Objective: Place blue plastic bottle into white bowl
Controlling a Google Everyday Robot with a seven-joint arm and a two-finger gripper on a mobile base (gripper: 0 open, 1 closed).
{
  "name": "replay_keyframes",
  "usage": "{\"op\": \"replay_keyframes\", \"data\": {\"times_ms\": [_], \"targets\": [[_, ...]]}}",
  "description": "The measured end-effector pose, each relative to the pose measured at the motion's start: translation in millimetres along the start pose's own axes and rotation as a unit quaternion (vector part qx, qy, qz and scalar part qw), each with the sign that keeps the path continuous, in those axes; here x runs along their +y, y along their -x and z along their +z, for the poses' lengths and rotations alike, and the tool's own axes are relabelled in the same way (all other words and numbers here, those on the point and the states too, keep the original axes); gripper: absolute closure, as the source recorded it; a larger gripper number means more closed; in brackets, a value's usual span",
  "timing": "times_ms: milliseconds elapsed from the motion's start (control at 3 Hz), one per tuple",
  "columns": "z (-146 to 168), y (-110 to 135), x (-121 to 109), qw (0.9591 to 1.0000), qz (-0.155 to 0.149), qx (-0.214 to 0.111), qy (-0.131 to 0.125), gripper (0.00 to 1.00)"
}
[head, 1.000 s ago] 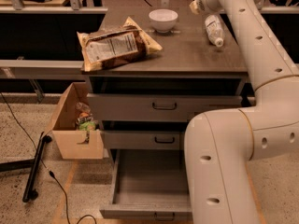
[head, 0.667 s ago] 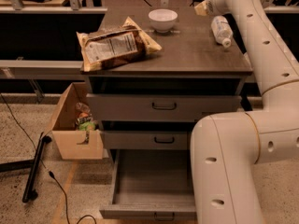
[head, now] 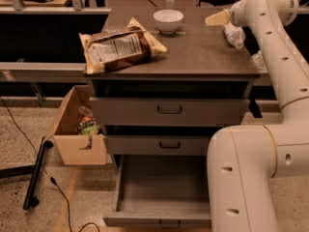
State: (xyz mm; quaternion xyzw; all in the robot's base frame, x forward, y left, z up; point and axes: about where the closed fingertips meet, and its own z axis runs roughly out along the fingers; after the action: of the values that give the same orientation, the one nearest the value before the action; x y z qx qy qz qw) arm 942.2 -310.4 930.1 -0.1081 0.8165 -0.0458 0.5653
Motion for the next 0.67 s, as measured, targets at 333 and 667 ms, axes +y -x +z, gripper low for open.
{"op": "replay_keyframes", "data": {"times_ms": [333, 667], "targets": [[6.0, -28.3, -30.8, 0.9985, 0.046, 0.004, -0.027, 0.0], [11.7, -49.6, -46.6, 0.9965, 0.072, 0.008, -0.041, 0.0]]}}
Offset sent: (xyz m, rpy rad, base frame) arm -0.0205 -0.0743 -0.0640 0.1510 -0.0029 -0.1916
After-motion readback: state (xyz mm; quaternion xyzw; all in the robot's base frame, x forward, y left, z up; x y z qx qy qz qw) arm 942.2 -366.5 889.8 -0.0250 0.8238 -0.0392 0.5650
